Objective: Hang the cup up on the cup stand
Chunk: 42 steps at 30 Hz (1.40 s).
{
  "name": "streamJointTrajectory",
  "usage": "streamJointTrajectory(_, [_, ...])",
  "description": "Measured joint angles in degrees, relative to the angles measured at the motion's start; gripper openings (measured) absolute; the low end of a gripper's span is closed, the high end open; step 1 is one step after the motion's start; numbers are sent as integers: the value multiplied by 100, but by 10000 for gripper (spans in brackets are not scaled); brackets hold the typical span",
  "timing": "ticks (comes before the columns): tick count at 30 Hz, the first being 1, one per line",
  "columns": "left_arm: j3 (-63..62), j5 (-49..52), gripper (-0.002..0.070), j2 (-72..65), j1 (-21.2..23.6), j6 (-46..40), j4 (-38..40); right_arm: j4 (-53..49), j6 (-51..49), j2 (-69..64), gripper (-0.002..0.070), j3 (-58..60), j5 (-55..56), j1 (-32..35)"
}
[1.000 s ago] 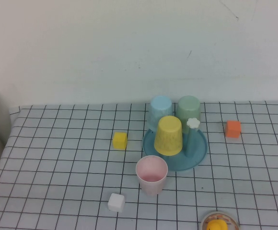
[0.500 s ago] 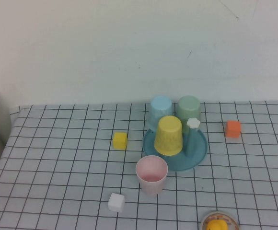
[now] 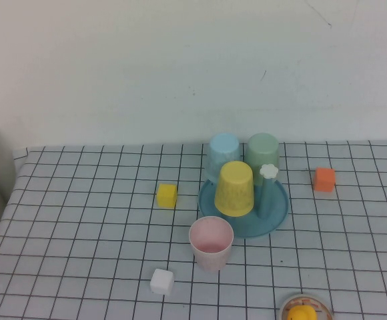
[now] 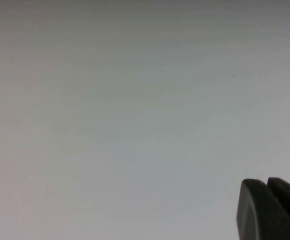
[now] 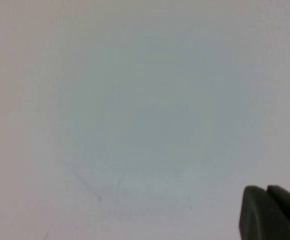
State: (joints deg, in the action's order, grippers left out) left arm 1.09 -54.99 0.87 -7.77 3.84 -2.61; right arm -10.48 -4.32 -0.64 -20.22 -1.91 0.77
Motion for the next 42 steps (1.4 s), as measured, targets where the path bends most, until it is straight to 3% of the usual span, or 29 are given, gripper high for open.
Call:
streamJointTrajectory(5, [0, 54, -1, 0, 0, 36, -129, 130, 477, -779, -1, -630, -1662, 0])
streamJointTrajectory(10, [-41, 386, -1, 0, 0, 173, -119, 1577, 2567, -1632, -1, -990, -2996, 0])
streamJointTrajectory(13, [-533, 2020, -1, 0, 0, 547, -247, 2602, 3991, -2271, -1, -1151, -3684, 0])
streamJointTrajectory(19, [-2091, 6115, -1, -161, 0, 710, -182, 3998, 5439, -3331, -1, -1426, -4023, -14])
streamJointTrajectory(26, [-2575, 8196, -1, -1106, 0, 710, -325, 4241, 5987, -4789, -1, -2052, -4746, -156])
streamJointTrajectory(32, [-2496, 8437, -1, -1640, 0, 579, -325, 3957, 6206, -6311, -1, -2512, -4689, -962])
streamJointTrajectory(40, [-2060, 8205, -2, -1715, 0, 579, -67, 3742, 5889, -8367, 1, -2643, -3338, -2582])
streamJointTrajectory(42, [-2010, 8142, -2, -1715, 0, 579, -7, 3768, 5518, -8869, 31, -2798, -3007, -2872])
